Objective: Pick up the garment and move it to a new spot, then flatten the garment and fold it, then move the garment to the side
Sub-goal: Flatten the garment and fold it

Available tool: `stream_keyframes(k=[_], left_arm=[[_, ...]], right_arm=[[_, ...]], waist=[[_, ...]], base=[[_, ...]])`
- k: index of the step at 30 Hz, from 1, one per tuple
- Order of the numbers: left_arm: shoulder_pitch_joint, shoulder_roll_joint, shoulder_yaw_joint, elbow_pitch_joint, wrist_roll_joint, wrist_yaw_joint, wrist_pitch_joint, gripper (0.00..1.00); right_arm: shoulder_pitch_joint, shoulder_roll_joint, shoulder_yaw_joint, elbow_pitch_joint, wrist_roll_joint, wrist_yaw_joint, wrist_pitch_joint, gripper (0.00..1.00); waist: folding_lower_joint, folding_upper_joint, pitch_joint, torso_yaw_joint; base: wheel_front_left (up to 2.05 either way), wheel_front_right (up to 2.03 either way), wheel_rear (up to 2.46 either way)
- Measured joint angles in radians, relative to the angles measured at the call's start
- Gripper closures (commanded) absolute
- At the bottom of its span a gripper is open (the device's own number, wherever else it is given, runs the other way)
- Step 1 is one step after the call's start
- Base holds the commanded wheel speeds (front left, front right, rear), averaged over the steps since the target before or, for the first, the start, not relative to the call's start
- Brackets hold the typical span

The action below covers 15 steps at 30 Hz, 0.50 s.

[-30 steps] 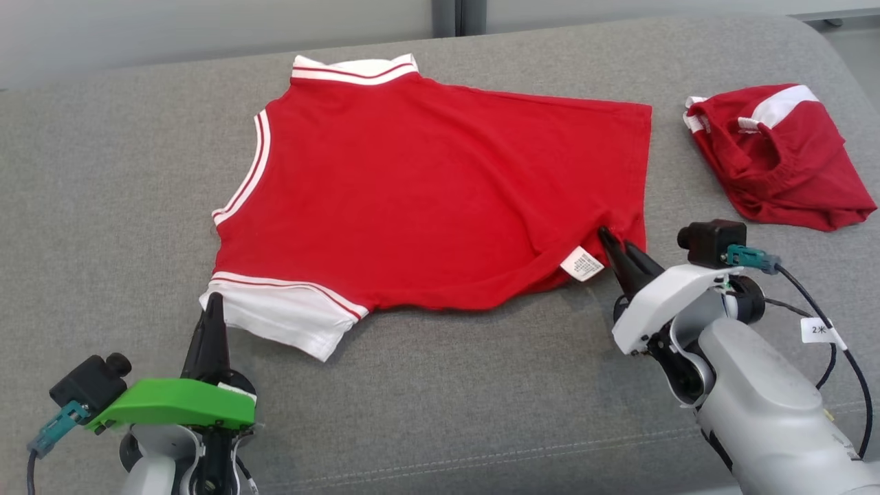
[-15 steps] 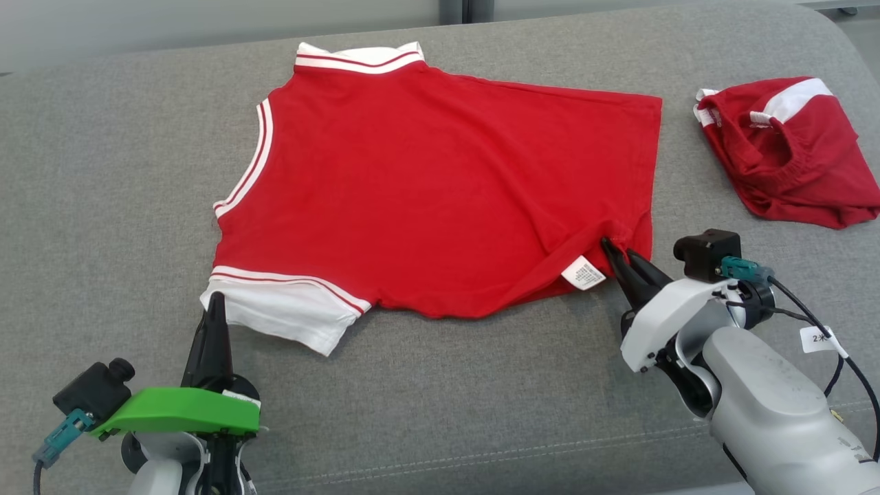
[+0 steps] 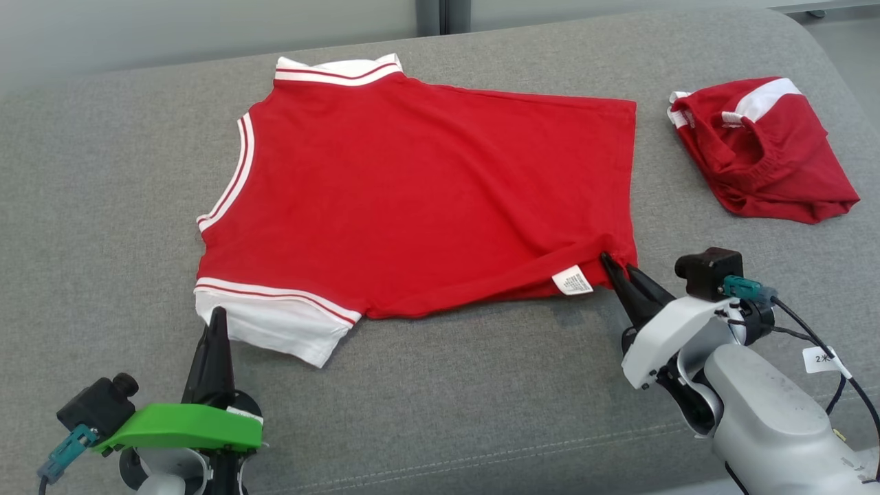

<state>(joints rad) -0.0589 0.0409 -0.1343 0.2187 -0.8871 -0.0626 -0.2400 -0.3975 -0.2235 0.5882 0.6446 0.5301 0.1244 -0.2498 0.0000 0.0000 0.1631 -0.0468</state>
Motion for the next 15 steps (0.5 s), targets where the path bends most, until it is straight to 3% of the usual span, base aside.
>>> stream_keyframes(k=[5, 15], left_arm=[[0.008, 0.000, 0.017, 0.000, 0.003, 0.000, -0.003, 1.00], [0.025, 0.000, 0.045, -0.005, 0.003, 0.000, -0.009, 1.00]], right_arm=[[0.029, 0.006, -0.022, -0.067, -0.038, 0.000, 0.000, 0.00], [0.138, 0.018, -0.030, -0.123, -0.074, 0.000, -0.001, 0.00]], waist=[[0.0000, 0.0000, -0.006, -0.006], [0.0000, 0.0000, -0.013, -0.042]], base=[[0.00, 0.00, 0.00], [0.00, 0.00, 0.00]])
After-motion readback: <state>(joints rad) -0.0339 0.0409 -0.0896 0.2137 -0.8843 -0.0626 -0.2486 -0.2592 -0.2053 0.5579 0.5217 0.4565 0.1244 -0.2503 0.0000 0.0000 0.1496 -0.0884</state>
